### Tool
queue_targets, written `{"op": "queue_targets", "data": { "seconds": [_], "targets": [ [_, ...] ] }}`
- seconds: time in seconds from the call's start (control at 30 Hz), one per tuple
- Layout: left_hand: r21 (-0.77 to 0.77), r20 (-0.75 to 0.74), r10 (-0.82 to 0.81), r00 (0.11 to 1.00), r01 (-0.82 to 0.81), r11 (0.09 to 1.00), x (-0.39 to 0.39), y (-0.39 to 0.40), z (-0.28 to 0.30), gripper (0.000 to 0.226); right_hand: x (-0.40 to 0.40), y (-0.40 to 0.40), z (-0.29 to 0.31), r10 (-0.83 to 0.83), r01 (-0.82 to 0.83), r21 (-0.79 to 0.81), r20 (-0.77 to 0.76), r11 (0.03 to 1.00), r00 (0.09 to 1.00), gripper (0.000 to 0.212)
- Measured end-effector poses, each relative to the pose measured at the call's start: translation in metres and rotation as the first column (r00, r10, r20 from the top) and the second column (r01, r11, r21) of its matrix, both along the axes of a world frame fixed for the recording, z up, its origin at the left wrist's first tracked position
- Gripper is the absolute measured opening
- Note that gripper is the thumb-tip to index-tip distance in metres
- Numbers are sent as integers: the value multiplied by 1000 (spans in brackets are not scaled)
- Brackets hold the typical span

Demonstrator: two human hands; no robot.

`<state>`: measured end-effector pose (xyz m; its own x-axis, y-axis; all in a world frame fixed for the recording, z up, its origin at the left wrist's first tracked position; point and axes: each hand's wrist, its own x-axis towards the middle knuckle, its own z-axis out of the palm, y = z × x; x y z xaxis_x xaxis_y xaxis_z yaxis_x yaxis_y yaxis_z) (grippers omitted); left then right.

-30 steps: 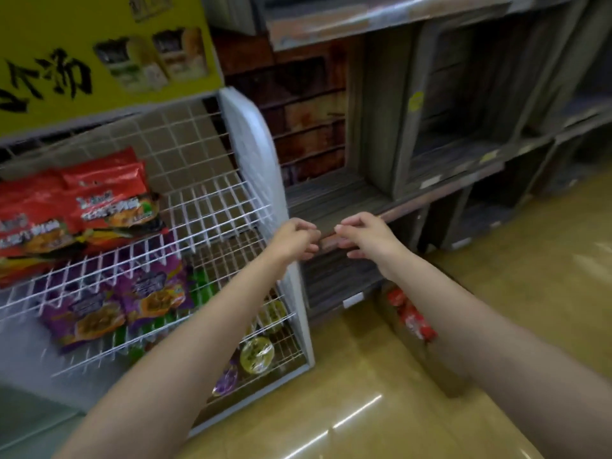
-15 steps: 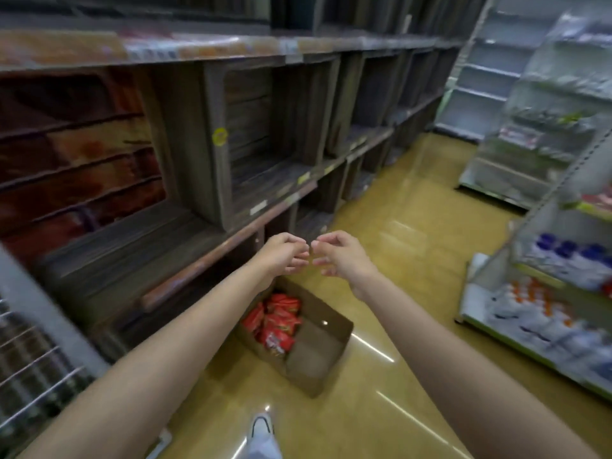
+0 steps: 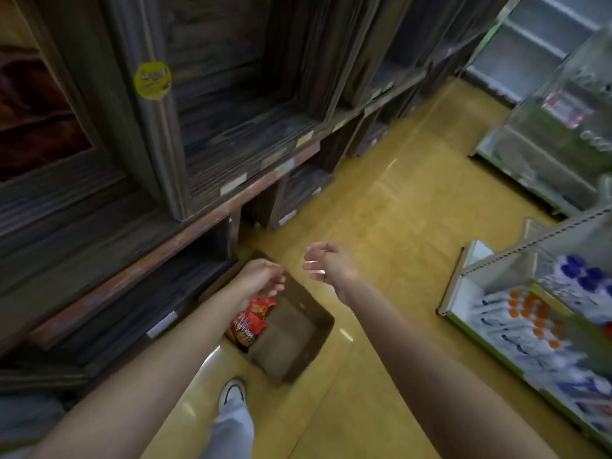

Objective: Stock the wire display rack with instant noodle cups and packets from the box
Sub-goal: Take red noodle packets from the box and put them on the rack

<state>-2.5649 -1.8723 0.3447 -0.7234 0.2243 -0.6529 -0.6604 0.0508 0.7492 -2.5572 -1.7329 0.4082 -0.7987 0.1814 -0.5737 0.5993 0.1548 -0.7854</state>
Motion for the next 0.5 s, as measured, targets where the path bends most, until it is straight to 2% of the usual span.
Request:
{"op": "queue_targets", "data": {
  "seconds": [0.17, 0.33, 0.5],
  "targets": [
    [-73, 124, 40, 992, -31, 997, -24, 0, -42, 11, -21, 13, -38, 38, -32, -51, 114, 998, 993, 8],
    [-119, 237, 182, 954, -158, 980, -22, 6, -85, 9, -26, 36, -92, 31, -5, -112, 233, 994, 972, 7],
    [-146, 343, 291, 893, -256, 956, -12, 35, -132, 12, -38, 57, -146, 116, -73, -160, 281, 984, 953, 11]
  ]
}}
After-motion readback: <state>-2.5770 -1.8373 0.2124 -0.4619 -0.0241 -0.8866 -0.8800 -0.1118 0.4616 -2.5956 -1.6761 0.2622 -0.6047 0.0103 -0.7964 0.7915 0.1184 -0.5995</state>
